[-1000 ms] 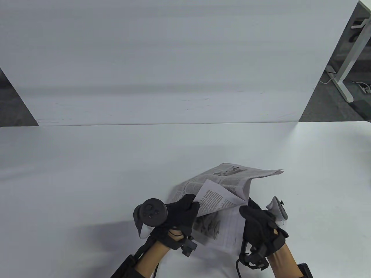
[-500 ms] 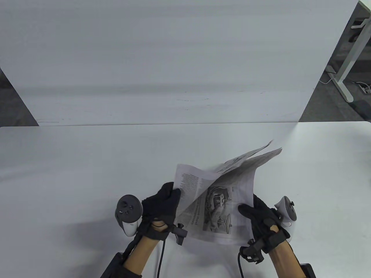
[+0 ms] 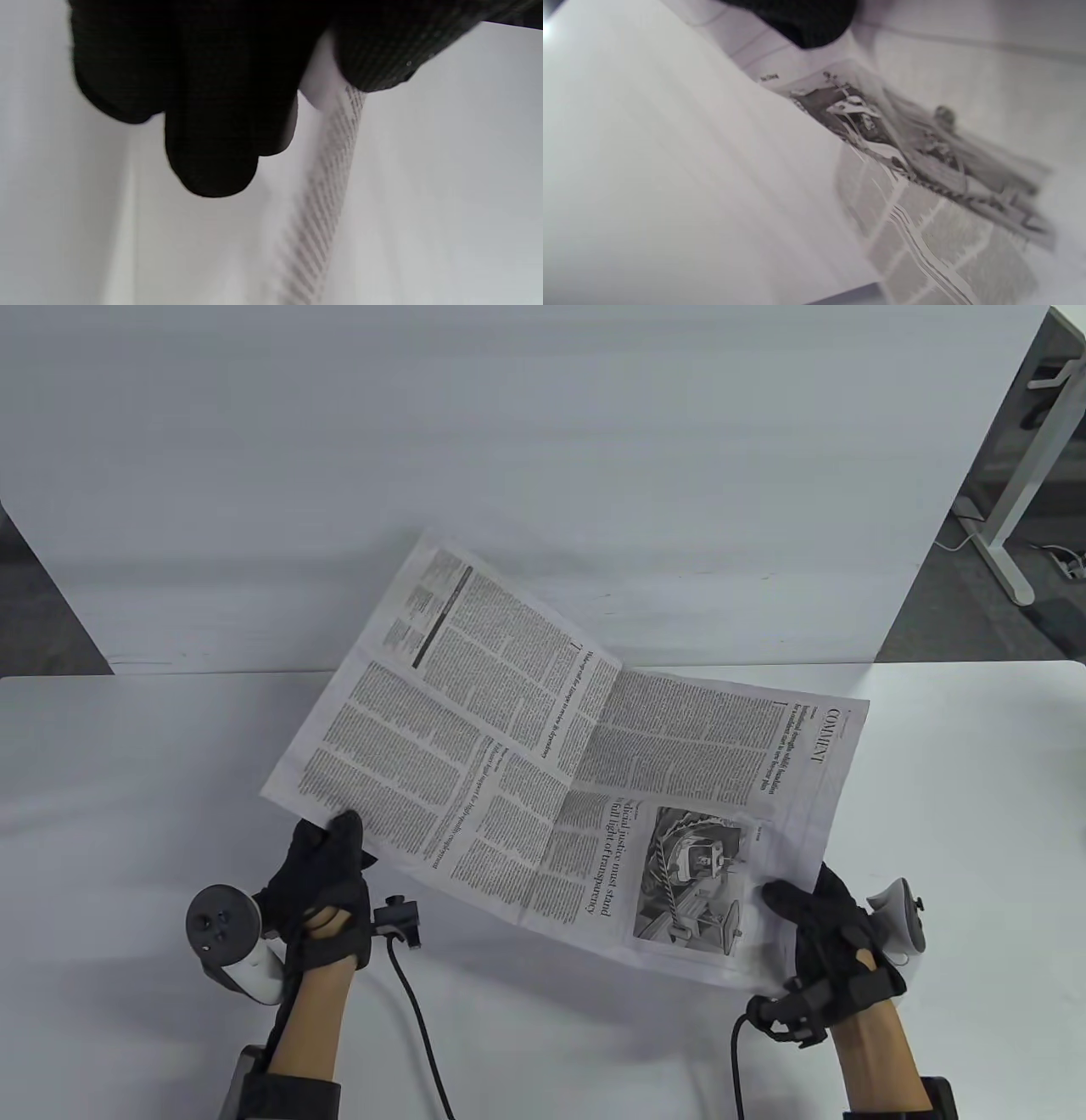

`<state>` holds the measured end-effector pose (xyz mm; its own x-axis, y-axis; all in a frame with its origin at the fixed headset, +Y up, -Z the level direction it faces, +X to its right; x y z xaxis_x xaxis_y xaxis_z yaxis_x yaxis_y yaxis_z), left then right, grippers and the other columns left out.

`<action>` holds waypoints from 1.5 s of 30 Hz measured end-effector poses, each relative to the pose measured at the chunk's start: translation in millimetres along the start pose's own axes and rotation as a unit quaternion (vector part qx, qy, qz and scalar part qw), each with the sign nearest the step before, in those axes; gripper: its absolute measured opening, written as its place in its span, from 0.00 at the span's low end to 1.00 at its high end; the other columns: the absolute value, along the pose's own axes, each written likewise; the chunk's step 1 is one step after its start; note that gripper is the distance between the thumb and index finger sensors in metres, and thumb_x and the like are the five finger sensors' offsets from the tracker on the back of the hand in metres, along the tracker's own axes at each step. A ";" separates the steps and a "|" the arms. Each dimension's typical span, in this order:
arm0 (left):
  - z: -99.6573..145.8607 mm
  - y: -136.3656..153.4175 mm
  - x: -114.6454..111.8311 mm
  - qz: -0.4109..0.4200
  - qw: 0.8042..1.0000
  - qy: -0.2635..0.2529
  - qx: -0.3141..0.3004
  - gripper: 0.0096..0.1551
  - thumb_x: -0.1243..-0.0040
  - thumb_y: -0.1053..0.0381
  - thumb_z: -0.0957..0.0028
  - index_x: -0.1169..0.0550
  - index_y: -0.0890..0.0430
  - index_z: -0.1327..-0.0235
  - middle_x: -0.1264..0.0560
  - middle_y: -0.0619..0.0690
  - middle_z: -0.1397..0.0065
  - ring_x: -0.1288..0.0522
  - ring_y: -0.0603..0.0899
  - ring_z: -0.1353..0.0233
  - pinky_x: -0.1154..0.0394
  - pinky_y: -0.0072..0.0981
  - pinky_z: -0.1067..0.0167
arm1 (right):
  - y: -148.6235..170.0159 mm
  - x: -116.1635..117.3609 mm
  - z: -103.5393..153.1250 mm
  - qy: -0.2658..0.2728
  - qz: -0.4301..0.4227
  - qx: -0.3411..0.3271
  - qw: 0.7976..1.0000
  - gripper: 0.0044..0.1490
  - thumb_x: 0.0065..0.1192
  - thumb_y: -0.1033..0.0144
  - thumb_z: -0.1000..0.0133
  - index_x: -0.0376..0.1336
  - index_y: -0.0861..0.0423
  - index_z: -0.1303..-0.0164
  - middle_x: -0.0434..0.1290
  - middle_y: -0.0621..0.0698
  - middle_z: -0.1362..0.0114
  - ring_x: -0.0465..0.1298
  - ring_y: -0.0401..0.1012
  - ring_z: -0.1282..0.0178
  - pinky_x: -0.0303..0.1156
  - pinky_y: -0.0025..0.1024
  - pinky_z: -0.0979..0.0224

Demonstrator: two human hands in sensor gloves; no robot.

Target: Unfold folded newspaper and lay flat

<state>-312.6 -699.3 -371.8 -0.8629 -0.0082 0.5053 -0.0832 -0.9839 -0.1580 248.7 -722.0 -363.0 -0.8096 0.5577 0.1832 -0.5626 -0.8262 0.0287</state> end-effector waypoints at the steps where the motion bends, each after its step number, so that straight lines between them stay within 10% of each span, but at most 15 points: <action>1: -2.2 8.8 3.1 -0.003 1.000 -0.003 0.016 0.20 0.32 0.49 0.52 0.17 0.58 0.53 0.14 0.60 0.45 0.07 0.64 0.54 0.16 0.53 0.54 | -0.7 -2.0 -0.1 -0.003 -0.004 -0.001 1.000 0.40 0.59 0.84 0.50 0.61 0.42 0.28 0.72 0.56 0.21 0.77 0.70 0.32 0.84 0.57 0.42; 9: 5.7 26.9 -7.5 0.033 0.997 0.007 0.076 0.25 0.33 0.44 0.51 0.21 0.56 0.46 0.17 0.61 0.39 0.09 0.68 0.49 0.18 0.57 0.50 | -4.4 15.0 0.6 -0.039 -0.008 -0.016 0.999 0.40 0.58 0.84 0.49 0.63 0.39 0.29 0.72 0.56 0.21 0.76 0.70 0.31 0.84 0.56 0.40; 17: 66.3 45.8 -94.5 0.091 0.957 0.184 0.204 0.57 0.37 0.26 0.52 0.44 0.58 0.23 0.40 0.64 0.21 0.19 0.80 0.38 0.23 0.66 0.43 | -1.3 39.5 1.9 -0.062 0.011 -0.027 0.998 0.40 0.58 0.84 0.49 0.63 0.39 0.29 0.72 0.56 0.21 0.76 0.70 0.31 0.84 0.56 0.41; 23: 97.9 48.0 -126.0 0.111 0.946 0.198 0.232 0.50 0.35 0.39 0.50 0.44 0.60 0.24 0.37 0.66 0.23 0.16 0.78 0.42 0.20 0.64 0.46 | 5.3 43.5 1.6 -0.059 0.020 -0.024 0.998 0.40 0.58 0.85 0.50 0.63 0.40 0.29 0.72 0.57 0.21 0.76 0.70 0.30 0.84 0.57 0.41; 28: 85.8 40.2 -121.4 0.096 0.966 0.161 0.178 0.35 0.39 0.62 0.53 0.33 0.59 0.29 0.24 0.64 0.34 0.08 0.67 0.50 0.13 0.53 0.53 | 8.7 48.0 1.3 -0.061 0.037 -0.014 0.997 0.40 0.59 0.84 0.50 0.62 0.40 0.28 0.70 0.58 0.20 0.74 0.70 0.30 0.82 0.59 0.40; 34: 56.1 13.1 -104.2 0.052 0.986 0.152 0.037 0.32 0.41 0.66 0.52 0.28 0.51 0.31 0.23 0.61 0.33 0.09 0.67 0.50 0.14 0.53 0.52 | -9.6 20.2 9.2 0.032 0.106 -0.005 0.994 0.47 0.71 0.72 0.50 0.52 0.49 0.21 0.64 0.62 0.18 0.70 0.71 0.26 0.77 0.64 0.37; 40: 29.0 -12.3 -86.9 0.039 0.977 0.205 -0.052 0.31 0.42 0.65 0.50 0.25 0.42 0.33 0.21 0.54 0.32 0.10 0.66 0.48 0.16 0.55 0.49 | -52.5 -9.1 24.8 0.169 0.278 -0.046 0.944 0.46 0.72 0.68 0.50 0.53 0.49 0.22 0.63 0.60 0.17 0.66 0.69 0.23 0.69 0.67 0.32; 45: 16.7 -30.3 -81.3 0.018 0.955 0.279 -0.103 0.29 0.42 0.65 0.50 0.21 0.41 0.36 0.19 0.53 0.33 0.10 0.67 0.48 0.17 0.56 0.49 | -65.3 -9.8 18.4 0.162 0.352 -0.063 0.920 0.45 0.74 0.64 0.49 0.55 0.50 0.22 0.65 0.60 0.17 0.62 0.66 0.19 0.57 0.70 0.26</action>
<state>-231.6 -671.8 -393.9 -0.9936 0.1106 -0.0244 -0.0946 -0.9286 -0.3587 296.4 -675.1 -348.5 -0.9766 -0.1001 -0.1902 0.1214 -0.9872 -0.1038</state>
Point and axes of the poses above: the tracker on the back of each hand, its own y axis roughly to the little-finger side, its own z axis roughly from the fingertips to the wrist, x = y × z, the point moved 5 cm from there along -z, roughly from the wrist to the fingertips
